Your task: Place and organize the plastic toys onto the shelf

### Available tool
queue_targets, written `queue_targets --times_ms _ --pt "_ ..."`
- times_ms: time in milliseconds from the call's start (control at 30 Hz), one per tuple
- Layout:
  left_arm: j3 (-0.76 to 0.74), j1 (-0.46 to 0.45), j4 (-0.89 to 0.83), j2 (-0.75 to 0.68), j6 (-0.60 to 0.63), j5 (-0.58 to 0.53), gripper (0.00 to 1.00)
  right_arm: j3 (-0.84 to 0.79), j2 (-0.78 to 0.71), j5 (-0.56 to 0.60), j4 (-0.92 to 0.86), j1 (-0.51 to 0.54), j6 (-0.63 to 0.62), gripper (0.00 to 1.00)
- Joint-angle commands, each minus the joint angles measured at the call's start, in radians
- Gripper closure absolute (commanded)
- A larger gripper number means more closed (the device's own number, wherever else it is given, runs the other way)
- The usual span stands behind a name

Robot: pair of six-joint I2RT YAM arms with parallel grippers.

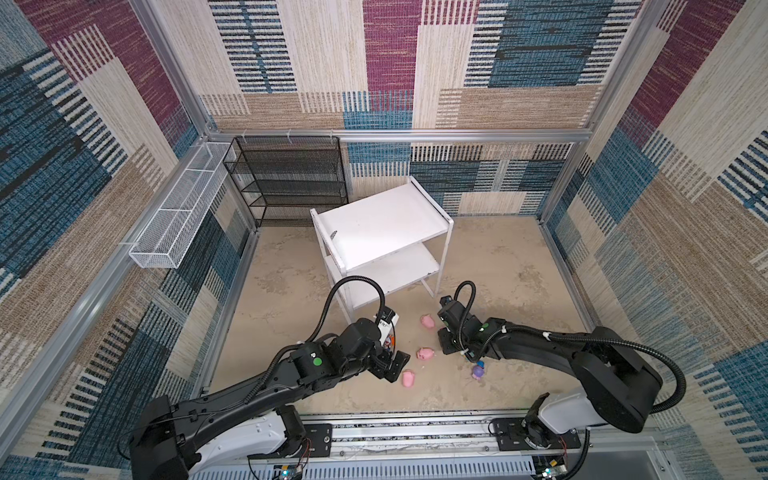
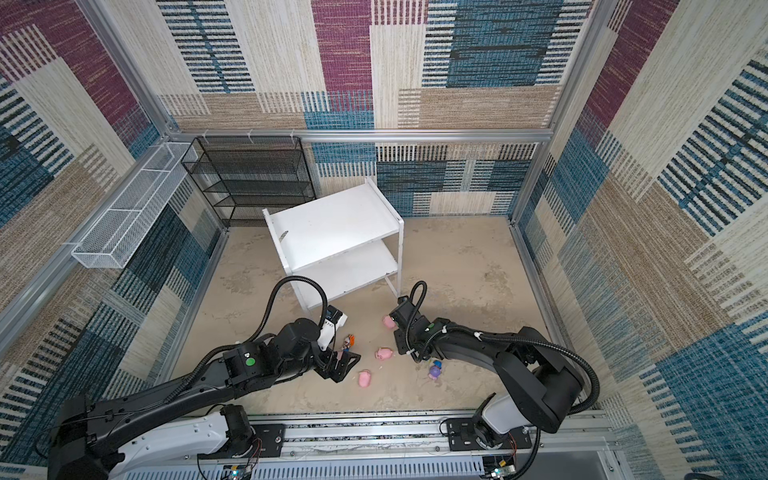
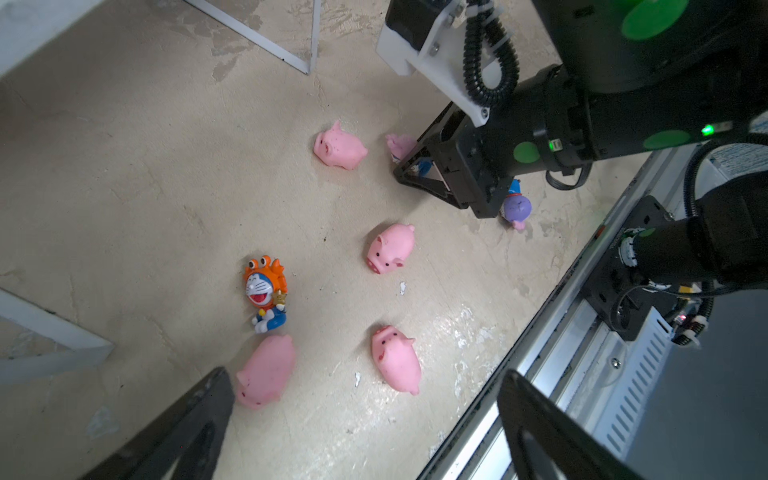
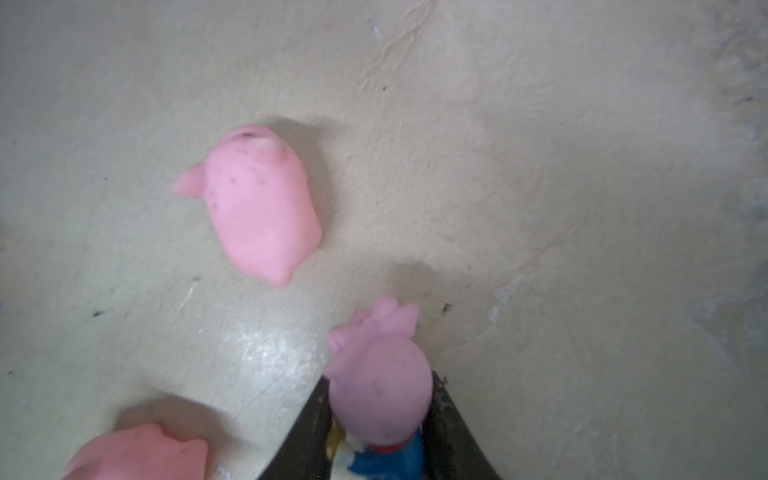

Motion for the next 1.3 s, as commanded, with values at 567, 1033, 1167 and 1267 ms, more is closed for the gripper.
queue_targets --times_ms 567,1033,1167,1267 --pt "0.221 0.001 -0.087 -0.016 0.001 0.169 0.01 -0.177 -0.461 -0.678 0.397 0.004 -0.241 0.74" --pt "0.236 0.000 -0.007 -0.010 -0.036 0.276 0.21 -0.191 -0.585 -0.889 0.519 0.018 -0.272 0.75" --pt "0.247 0.001 -0.004 0.004 -0.036 0.273 0.27 -0.178 -0.582 -0.882 0.507 0.037 -0.289 0.75" --pt "0.256 0.000 -0.004 0.018 -0.032 0.272 0.30 -0.171 -0.583 -0.877 0.501 0.043 -0.298 0.75"
